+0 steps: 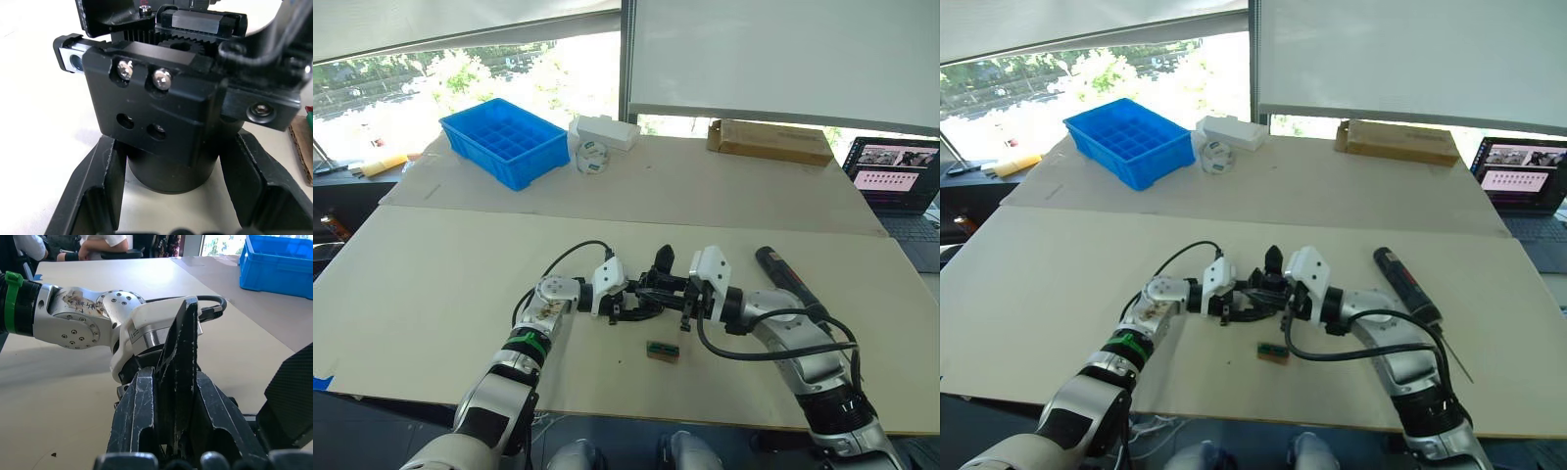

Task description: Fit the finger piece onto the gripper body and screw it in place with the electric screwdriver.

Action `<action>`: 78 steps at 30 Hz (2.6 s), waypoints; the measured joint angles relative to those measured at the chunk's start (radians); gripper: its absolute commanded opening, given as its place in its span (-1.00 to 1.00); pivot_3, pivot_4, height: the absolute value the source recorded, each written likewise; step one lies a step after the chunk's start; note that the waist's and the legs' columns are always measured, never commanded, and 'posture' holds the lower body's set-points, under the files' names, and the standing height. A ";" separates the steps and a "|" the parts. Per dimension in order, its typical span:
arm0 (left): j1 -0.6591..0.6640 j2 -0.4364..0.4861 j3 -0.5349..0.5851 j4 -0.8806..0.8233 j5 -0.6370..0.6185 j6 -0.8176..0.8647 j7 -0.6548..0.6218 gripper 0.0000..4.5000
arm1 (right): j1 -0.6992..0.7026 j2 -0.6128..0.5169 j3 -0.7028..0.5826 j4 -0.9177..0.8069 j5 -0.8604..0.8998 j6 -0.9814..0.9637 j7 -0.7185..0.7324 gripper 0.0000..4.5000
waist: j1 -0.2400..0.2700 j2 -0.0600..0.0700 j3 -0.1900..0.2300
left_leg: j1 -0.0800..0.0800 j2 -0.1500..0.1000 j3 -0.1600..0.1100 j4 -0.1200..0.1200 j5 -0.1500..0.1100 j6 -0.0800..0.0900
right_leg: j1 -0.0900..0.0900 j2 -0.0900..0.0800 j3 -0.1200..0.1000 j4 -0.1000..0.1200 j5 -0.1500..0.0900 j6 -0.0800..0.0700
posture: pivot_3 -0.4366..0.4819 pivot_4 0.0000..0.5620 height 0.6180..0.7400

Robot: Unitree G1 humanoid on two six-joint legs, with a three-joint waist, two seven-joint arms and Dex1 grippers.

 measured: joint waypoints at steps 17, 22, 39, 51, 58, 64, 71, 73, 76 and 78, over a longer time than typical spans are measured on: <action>0.012 0.002 -0.009 -0.025 -0.001 0.019 0.013 0.01 | -0.008 -0.045 0.009 -0.039 -0.004 0.062 0.011 -0.82 | 0.001 0.000 0.000 | 0.001 0.000 0.000 0.000 0.000 0.000 | 0.000 0.000 0.000 0.000 0.000 0.000 | -0.05 -0.47 1.00; 0.012 0.002 -0.009 -0.025 -0.001 0.019 0.014 0.01 | -0.032 -0.061 0.022 -0.045 -0.004 0.108 0.009 -0.82 | 0.001 0.001 -0.001 | 0.001 0.000 0.000 0.000 0.000 0.000 | 0.001 -0.001 0.000 0.000 0.000 0.000 | -0.05 -0.47 1.00; 0.042 0.006 -0.015 -0.062 0.000 0.025 0.037 0.01 | -0.060 -0.079 0.047 -0.059 0.035 0.257 -0.022 -0.82 | -0.002 0.001 -0.009 | 0.004 0.001 -0.002 -0.001 0.000 0.000 | 0.003 -0.002 0.001 0.000 0.000 -0.001 | -0.05 -0.47 1.00; 0.045 0.005 -0.017 -0.065 0.000 0.025 0.043 0.01 | -0.048 -0.108 0.045 -0.068 0.038 0.257 -0.012 -0.82 | 0.002 0.002 -0.012 | 0.004 0.001 -0.003 -0.002 0.000 0.000 | 0.004 -0.003 0.001 -0.002 0.000 -0.001 | -0.05 -0.47 1.00; 0.052 0.011 -0.015 -0.065 0.000 0.027 0.044 0.01 | -0.085 -0.104 0.072 -0.043 0.038 0.262 -0.012 -0.82 | -0.002 0.002 -0.013 | 0.005 0.002 -0.003 -0.002 0.000 0.000 | 0.004 -0.003 0.001 -0.001 -0.001 -0.001 | -0.05 -0.47 1.00; 0.053 0.013 -0.014 -0.065 0.000 0.027 0.046 0.01 | -0.105 -0.104 0.081 -0.043 0.038 0.290 -0.014 -0.82 | -0.003 0.002 -0.013 | 0.005 0.002 -0.003 -0.002 0.000 0.000 | 0.004 -0.006 0.002 -0.001 0.000 -0.001 | -0.05 -0.47 1.00; 0.054 0.012 -0.015 -0.065 -0.001 0.027 0.047 0.01 | -0.126 -0.104 0.082 -0.055 0.038 0.341 -0.015 -0.82 | -0.004 0.002 -0.013 | 0.005 0.002 -0.003 -0.002 0.000 0.000 | 0.004 -0.009 0.002 -0.001 0.000 -0.002 | -0.05 -0.47 1.00; 0.054 0.011 -0.015 -0.065 -0.001 0.027 0.047 0.01 | -0.126 -0.105 0.080 -0.062 0.038 0.343 -0.018 -0.82 | -0.004 0.002 -0.013 | 0.005 0.002 -0.003 -0.002 0.000 0.000 | 0.004 -0.009 0.002 -0.001 0.000 -0.002 | -0.05 -0.47 1.00; 0.054 0.008 -0.015 -0.065 -0.001 0.025 0.047 0.01 | -0.124 -0.111 0.077 -0.073 0.038 0.344 -0.022 -0.82 | -0.004 0.002 -0.013 | 0.005 0.002 -0.003 -0.002 0.000 0.000 | 0.004 -0.009 0.002 -0.001 0.000 -0.002 | -0.05 -0.47 1.00; 0.054 0.008 -0.015 -0.065 -0.001 0.023 0.047 0.01 | -0.121 -0.111 0.074 -0.077 0.038 0.343 -0.023 -0.82 | -0.004 0.002 -0.013 | 0.005 0.002 -0.003 -0.003 0.000 0.000 | 0.003 -0.010 0.002 -0.001 0.000 -0.002 | -0.05 -0.47 1.00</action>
